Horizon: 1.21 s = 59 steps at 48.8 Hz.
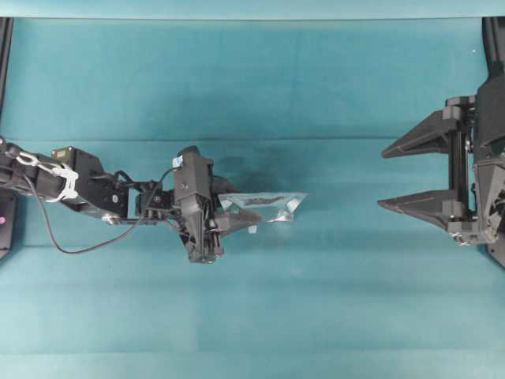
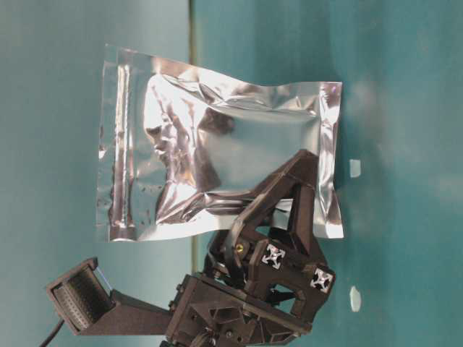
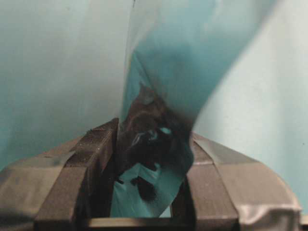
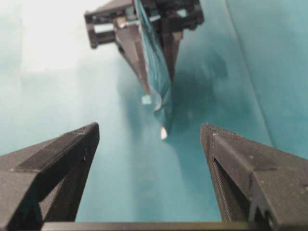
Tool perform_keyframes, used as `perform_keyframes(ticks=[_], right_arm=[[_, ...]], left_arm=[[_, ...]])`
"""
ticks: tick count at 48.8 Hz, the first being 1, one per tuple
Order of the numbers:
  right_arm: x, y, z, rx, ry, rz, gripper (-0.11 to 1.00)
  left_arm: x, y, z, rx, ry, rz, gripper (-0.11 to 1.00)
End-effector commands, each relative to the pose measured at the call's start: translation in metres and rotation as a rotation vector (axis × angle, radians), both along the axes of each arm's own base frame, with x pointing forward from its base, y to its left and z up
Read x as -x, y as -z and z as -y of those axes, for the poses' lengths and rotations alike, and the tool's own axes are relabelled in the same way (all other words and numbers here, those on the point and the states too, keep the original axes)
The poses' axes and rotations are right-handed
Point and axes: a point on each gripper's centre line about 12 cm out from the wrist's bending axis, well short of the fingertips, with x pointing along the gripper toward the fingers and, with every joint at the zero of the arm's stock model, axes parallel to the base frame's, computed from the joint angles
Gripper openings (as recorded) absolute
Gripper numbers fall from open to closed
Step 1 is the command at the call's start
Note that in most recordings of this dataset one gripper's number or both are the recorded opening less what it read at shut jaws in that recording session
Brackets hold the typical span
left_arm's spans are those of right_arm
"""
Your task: Hand over the silver zip bag and make it stand upright.
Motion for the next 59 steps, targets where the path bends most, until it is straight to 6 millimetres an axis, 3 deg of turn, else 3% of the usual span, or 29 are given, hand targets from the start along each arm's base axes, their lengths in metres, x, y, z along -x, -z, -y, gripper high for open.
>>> perform_keyframes(ticks=[1, 59], right_arm=[[-0.001, -0.0065, -0.0002, -0.01, 0.004, 0.025, 0.88], [-0.0001, -0.0018, -0.0002, -0.011, 0.004, 0.014, 0.88]], left_arm=[[-0.0012, -0.0018, 0.0058, -0.004, 0.018, -0.002, 0.32], [0.0, -0.001, 0.0064, -0.005, 0.021, -0.009, 0.29]])
